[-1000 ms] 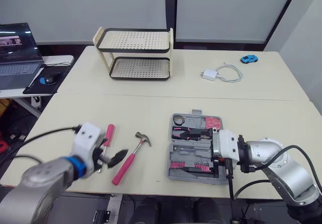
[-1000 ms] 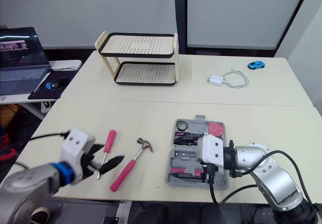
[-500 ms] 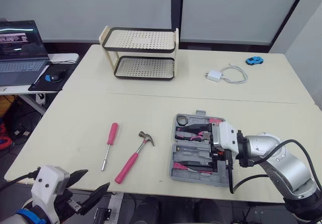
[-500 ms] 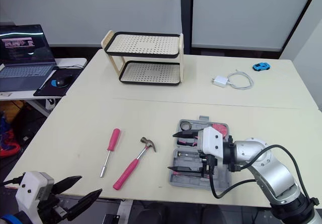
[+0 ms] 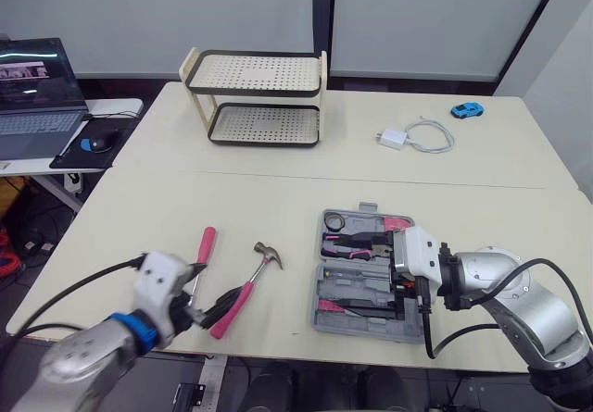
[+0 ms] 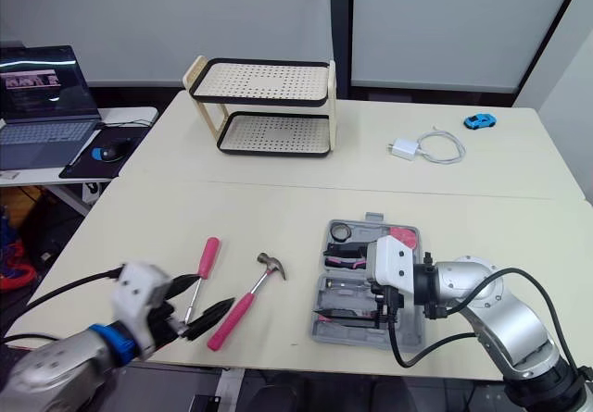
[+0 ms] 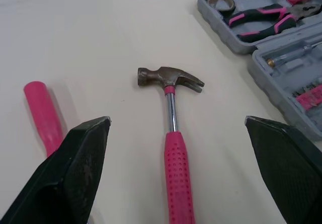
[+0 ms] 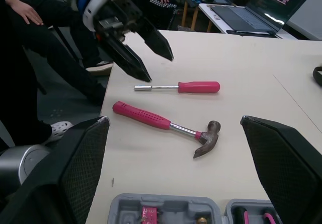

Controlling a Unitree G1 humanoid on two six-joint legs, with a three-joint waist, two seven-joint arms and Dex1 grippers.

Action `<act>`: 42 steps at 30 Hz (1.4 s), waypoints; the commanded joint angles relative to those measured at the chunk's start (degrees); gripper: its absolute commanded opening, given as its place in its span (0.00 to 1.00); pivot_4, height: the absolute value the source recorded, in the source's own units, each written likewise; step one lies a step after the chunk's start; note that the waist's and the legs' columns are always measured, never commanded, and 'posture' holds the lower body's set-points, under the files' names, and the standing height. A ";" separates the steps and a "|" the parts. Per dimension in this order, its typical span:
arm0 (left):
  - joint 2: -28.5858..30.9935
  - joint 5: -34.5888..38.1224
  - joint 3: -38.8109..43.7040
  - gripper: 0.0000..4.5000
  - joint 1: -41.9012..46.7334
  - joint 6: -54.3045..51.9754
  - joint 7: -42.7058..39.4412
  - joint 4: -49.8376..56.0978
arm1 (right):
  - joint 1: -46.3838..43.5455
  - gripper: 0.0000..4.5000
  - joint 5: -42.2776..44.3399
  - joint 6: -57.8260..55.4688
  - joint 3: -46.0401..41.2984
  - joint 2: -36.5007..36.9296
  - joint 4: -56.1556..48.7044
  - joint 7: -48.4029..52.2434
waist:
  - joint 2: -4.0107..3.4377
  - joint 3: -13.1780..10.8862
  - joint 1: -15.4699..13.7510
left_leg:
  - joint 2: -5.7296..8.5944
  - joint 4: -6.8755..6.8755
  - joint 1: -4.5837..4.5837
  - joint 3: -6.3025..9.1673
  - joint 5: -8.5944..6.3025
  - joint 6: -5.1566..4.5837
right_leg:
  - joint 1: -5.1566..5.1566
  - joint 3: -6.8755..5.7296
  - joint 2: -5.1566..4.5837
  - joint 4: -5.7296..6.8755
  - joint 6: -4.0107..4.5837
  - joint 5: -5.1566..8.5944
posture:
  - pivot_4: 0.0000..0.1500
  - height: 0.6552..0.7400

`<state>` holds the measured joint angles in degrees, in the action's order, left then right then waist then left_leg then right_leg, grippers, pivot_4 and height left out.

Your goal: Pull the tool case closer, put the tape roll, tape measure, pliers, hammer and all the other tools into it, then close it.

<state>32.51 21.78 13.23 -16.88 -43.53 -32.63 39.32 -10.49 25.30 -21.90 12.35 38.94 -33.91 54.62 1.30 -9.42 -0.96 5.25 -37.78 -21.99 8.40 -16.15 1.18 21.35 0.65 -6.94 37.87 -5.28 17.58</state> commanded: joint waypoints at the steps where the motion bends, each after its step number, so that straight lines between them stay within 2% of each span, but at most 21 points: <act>1: -0.48 -4.39 -7.53 0.99 3.92 0.02 3.74 -3.54 | -0.08 1.00 0.41 -0.28 -1.42 0.42 -3.15 -0.81 | -0.01 0.00 0.12 | 0.01 0.00 0.02 -0.01 0.00 0.02 | 0.00 0.02 0.01 0.01 0.00 0.00 | 1.00 1.00; 6: -3.53 -8.76 -14.07 0.99 11.00 1.00 8.14 -10.18 | 0.51 1.00 0.80 -1.04 -1.99 1.17 -4.20 -1.26 | -0.01 0.00 0.39 | -0.02 0.01 0.00 0.03 -0.01 0.04 | 0.03 -0.01 0.02 0.04 0.00 0.00 | 1.00 1.00; 13: -5.94 -11.53 -18.94 0.99 17.06 -0.90 10.93 -13.90 | 0.77 1.00 1.16 -1.85 -2.36 1.64 -4.97 -1.89 | -0.01 0.00 0.60 | 0.00 -0.02 -0.01 0.04 0.04 0.14 | 0.01 -0.01 0.02 0.05 -0.01 0.00 | 1.00 1.00; 26: -5.30 -13.76 -19.58 0.99 15.84 0.20 11.49 -16.66 | 1.65 1.00 1.83 -2.69 -3.43 2.68 -6.47 -2.38 | -0.01 0.00 0.91 | -0.01 -0.02 -0.02 0.03 0.04 0.13 | 0.00 0.01 0.02 0.10 -0.02 0.00 | 1.00 1.00; 40: -5.52 -15.42 -22.17 0.99 19.24 5.46 8.36 -25.90 | 2.03 1.00 1.75 -2.85 -3.68 2.88 -7.33 -2.81 | -0.01 0.00 0.86 | 0.00 -0.03 0.00 0.06 0.04 0.13 | 0.01 -0.02 0.02 0.10 -0.02 0.00 | 1.00 1.00; 42: -5.70 -15.66 -22.12 0.91 19.46 4.78 8.64 -26.41 | 2.16 1.00 1.77 -2.85 -3.70 2.92 -7.49 -2.87 | -0.01 0.00 0.86 | 0.01 -0.03 0.00 0.07 0.04 0.13 | 0.01 -0.02 0.01 0.10 -0.02 0.00 | 1.00 1.00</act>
<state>26.83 7.24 -8.46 2.48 -38.38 -24.33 13.56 -8.34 26.06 -24.63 10.21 41.66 -38.74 52.20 1.29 -9.42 -0.10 5.25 -37.81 -21.99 8.47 -16.11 1.30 21.37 0.62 -6.92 37.97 -5.30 17.58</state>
